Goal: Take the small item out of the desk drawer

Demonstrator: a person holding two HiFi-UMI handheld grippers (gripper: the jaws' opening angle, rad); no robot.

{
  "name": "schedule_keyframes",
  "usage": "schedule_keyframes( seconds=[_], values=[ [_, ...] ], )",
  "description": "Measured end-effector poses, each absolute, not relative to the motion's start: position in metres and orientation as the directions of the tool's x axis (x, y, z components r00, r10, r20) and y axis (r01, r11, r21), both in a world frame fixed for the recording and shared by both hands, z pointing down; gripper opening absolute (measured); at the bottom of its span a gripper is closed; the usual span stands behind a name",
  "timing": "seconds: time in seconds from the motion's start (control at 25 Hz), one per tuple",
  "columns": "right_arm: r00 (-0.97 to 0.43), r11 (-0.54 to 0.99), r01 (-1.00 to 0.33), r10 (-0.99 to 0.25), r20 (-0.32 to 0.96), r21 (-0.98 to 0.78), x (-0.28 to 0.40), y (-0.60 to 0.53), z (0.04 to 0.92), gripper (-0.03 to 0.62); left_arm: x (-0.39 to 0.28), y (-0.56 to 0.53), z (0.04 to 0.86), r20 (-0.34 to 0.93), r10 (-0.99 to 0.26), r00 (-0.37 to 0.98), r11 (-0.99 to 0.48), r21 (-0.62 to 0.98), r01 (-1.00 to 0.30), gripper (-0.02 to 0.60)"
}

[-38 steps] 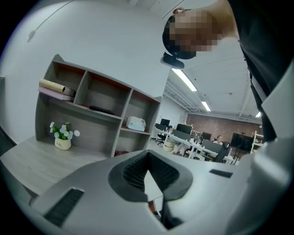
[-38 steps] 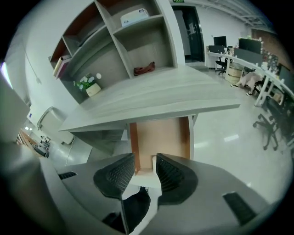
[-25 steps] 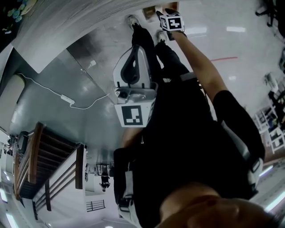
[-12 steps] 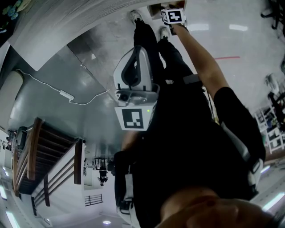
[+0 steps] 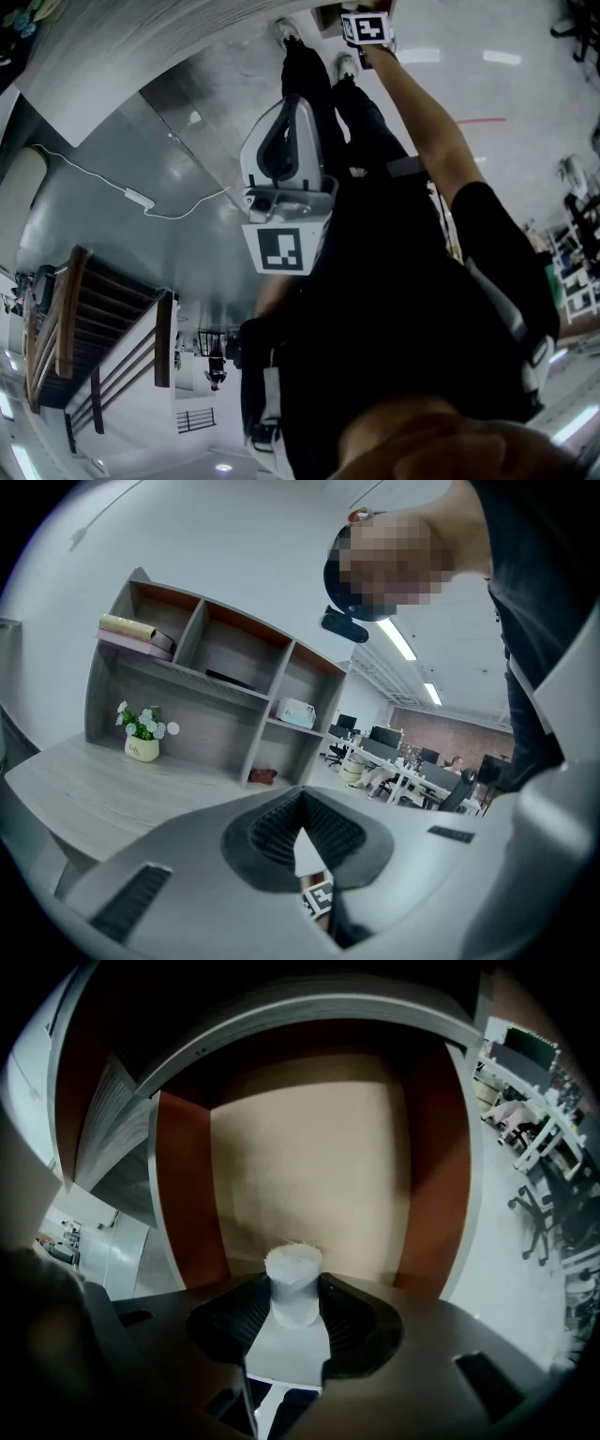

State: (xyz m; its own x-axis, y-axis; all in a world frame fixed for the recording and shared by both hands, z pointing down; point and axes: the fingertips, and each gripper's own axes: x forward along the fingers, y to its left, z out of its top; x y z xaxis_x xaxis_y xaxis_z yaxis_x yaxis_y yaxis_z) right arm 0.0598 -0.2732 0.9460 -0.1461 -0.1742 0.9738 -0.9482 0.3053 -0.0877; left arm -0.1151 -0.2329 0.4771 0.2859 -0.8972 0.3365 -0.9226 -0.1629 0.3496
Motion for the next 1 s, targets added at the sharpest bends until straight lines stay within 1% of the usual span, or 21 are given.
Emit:
schedule_keyframes(
  seconds=[0.12, 0.4, 0.76, 1.0],
  values=[
    [-0.152, 0.298, -0.950, -0.176, 0.973, -0.094, 0.063, -0.272, 0.940, 0.161, -0.111, -0.230, 0.476, 0.332, -0.898, 0.287, -0.166, 0.348, -0.923, -0.009],
    [-0.171, 0.312, -0.945, -0.226, 0.959, -0.095, 0.064, -0.270, 0.906, 0.160, -0.103, -0.218, 0.458, 0.300, -0.908, 0.292, -0.188, 0.331, -0.925, -0.009],
    [-0.239, 0.353, -0.927, -0.303, 0.922, -0.124, 0.065, -0.256, 0.841, 0.160, -0.082, -0.183, 0.427, 0.257, -0.921, 0.292, -0.204, 0.321, -0.925, -0.009],
    [-0.309, 0.396, -0.905, -0.369, 0.877, -0.152, 0.069, -0.253, 0.789, 0.158, -0.062, -0.160, 0.401, 0.210, -0.940, 0.270, -0.202, 0.297, -0.933, -0.009]
  ],
)
